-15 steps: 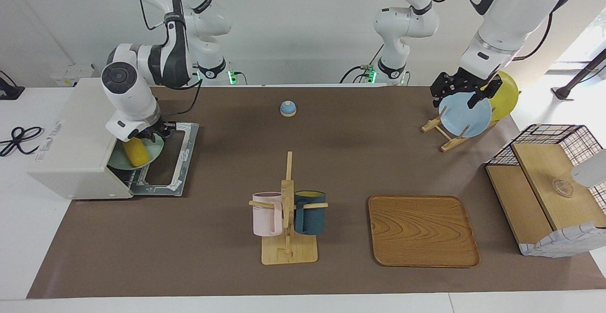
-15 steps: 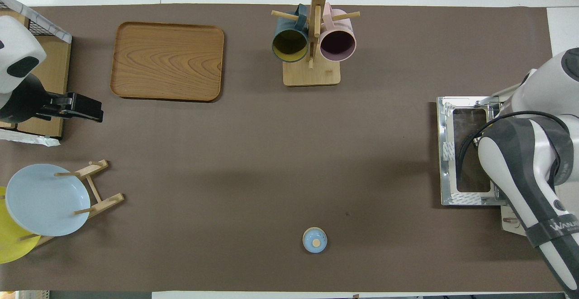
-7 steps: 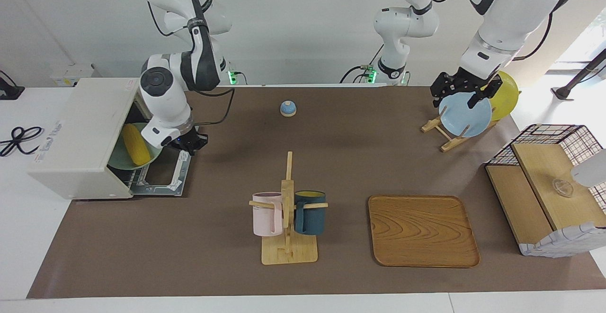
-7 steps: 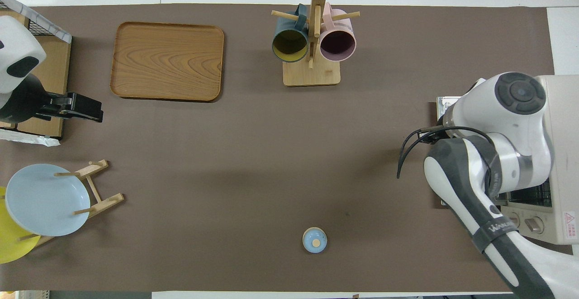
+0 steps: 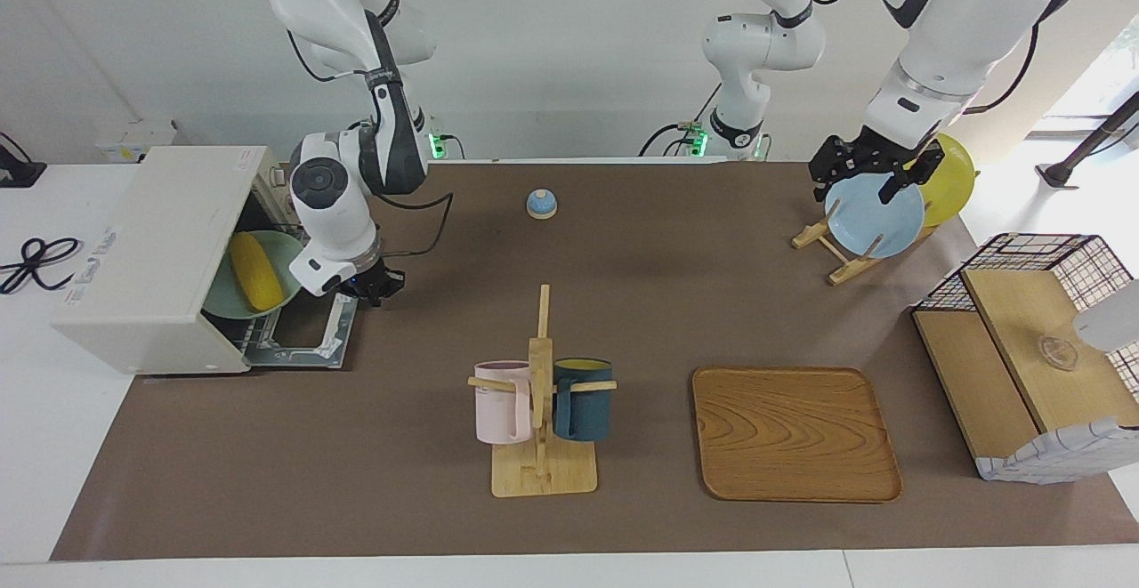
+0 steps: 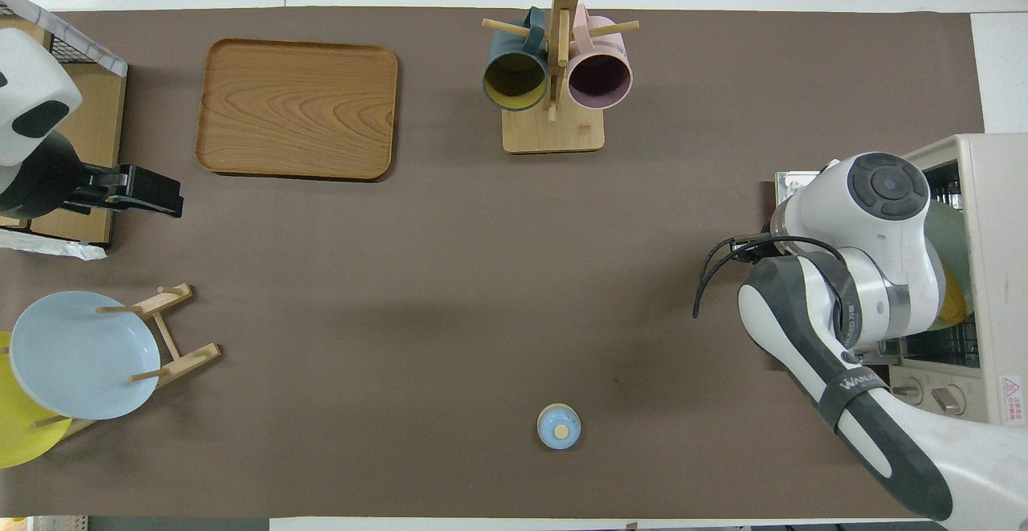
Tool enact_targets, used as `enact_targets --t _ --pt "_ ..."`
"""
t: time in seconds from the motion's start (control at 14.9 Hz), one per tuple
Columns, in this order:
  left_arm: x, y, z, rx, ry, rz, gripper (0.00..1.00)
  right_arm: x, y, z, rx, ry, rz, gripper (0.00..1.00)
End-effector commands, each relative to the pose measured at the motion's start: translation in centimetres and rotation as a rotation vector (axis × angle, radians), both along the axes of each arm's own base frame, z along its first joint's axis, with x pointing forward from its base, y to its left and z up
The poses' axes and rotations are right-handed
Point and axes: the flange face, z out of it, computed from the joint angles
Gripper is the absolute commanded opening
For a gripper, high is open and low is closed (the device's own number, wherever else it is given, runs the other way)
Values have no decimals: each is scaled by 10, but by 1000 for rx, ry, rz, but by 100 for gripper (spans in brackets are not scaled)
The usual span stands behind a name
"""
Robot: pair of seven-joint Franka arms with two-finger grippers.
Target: Put corn in oven
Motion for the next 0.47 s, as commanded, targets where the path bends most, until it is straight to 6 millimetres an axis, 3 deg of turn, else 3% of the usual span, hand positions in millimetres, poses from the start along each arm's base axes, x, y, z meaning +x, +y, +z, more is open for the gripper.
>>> enact_targets --t 0.0,0.4 --pt "-2 3 0 22 6 5 100 -1 -7 -5 10 -5 -1 0" --pt "-2 3 0 22 6 5 100 -1 -11 -5 -17 2 51 0"
